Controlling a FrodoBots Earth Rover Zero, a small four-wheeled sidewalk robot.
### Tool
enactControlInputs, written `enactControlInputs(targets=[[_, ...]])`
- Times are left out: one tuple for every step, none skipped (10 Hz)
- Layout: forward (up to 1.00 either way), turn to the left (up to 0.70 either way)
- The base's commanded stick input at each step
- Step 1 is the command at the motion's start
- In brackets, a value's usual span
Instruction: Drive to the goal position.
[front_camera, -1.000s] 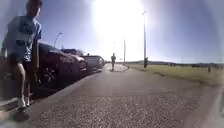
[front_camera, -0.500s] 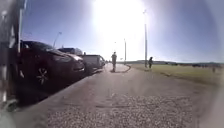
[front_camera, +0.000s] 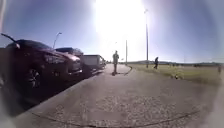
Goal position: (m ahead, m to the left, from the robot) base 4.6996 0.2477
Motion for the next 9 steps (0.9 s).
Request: enactControlInputs(targets=[[1.00,-0.24],[1.00,-0.15],[1.00,-0.06],[1.00,0.00],[1.00,0.00],[1.00,0.00],[1.00,0.00],[1.00,0.00],[1.00,0.00]])
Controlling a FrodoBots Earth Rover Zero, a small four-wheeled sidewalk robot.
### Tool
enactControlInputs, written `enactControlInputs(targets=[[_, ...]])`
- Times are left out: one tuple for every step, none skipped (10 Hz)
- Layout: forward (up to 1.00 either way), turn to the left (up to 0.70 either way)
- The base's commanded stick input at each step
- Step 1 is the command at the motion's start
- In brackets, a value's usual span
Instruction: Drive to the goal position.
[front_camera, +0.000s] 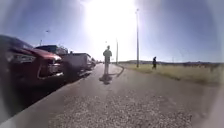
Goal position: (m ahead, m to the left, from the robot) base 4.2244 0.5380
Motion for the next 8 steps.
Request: enactControlInputs(targets=[[1.00,0.00],[1.00,0.00],[1.00,0.00],[1.00,0.00],[1.00,0.00],[1.00,0.00],[1.00,0.00],[1.00,0.00]])
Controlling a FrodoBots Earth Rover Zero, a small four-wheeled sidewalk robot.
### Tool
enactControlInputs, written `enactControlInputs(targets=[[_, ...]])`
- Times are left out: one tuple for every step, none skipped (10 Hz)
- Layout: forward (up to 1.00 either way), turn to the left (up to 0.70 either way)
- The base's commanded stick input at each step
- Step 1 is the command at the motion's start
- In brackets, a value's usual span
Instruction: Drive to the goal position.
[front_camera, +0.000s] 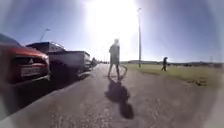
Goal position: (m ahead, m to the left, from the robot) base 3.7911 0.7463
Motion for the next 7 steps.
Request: enactControlInputs(targets=[[1.00,0.00],[1.00,0.00],[1.00,0.00],[1.00,0.00],[1.00,0.00],[1.00,0.00],[1.00,0.00]])
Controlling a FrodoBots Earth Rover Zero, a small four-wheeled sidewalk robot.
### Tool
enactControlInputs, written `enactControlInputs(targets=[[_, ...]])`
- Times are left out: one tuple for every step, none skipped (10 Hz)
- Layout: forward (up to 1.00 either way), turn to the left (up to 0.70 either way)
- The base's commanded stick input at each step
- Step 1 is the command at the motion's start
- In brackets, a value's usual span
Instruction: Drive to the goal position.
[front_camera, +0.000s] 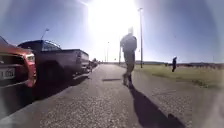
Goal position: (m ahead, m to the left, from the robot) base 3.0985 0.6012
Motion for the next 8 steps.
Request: enactControlInputs(targets=[[1.00,0.00],[1.00,0.00],[1.00,0.00],[1.00,0.00],[1.00,0.00],[1.00,0.00],[1.00,0.00],[1.00,0.00]])
